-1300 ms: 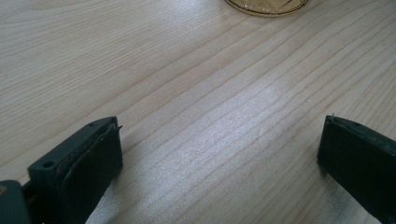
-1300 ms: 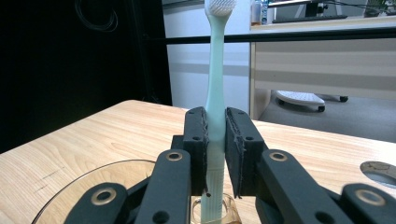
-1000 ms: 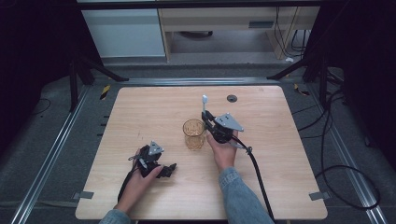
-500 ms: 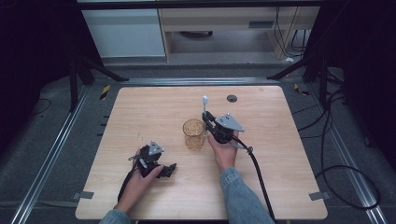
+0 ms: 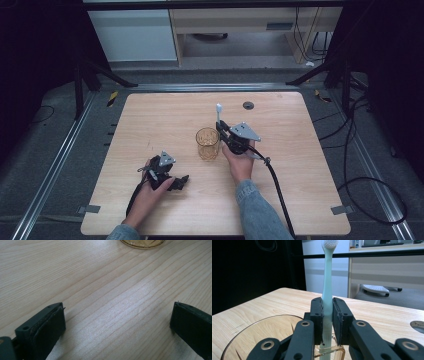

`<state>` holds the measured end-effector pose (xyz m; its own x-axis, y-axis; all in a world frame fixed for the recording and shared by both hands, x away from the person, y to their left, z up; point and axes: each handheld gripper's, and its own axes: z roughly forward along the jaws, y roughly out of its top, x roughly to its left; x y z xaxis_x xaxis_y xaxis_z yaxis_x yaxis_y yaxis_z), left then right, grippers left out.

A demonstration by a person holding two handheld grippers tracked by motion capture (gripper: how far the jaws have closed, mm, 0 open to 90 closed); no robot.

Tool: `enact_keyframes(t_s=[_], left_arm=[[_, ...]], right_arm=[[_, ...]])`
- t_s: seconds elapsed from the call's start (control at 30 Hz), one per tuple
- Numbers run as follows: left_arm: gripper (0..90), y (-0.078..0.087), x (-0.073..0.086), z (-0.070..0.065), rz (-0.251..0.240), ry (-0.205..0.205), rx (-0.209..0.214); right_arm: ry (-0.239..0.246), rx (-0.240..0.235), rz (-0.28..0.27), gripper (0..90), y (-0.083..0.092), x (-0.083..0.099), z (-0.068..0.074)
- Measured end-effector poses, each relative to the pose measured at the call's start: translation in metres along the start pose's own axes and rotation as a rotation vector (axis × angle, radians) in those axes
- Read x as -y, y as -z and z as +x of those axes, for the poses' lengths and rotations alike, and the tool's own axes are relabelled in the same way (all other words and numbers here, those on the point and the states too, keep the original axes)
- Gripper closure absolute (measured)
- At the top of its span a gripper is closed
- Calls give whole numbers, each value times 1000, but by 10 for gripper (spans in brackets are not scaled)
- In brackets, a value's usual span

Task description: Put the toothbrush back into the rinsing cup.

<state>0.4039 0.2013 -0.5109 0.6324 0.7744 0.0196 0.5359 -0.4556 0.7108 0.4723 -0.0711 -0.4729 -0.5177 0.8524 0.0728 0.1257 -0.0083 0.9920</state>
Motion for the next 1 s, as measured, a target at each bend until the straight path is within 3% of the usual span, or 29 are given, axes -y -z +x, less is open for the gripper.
enact_keyframes(t_s=[1.0], left_arm=[[0,0,0,-1,2,-3,1]], right_arm=[[0,-10,2,791,-2,2,-2]])
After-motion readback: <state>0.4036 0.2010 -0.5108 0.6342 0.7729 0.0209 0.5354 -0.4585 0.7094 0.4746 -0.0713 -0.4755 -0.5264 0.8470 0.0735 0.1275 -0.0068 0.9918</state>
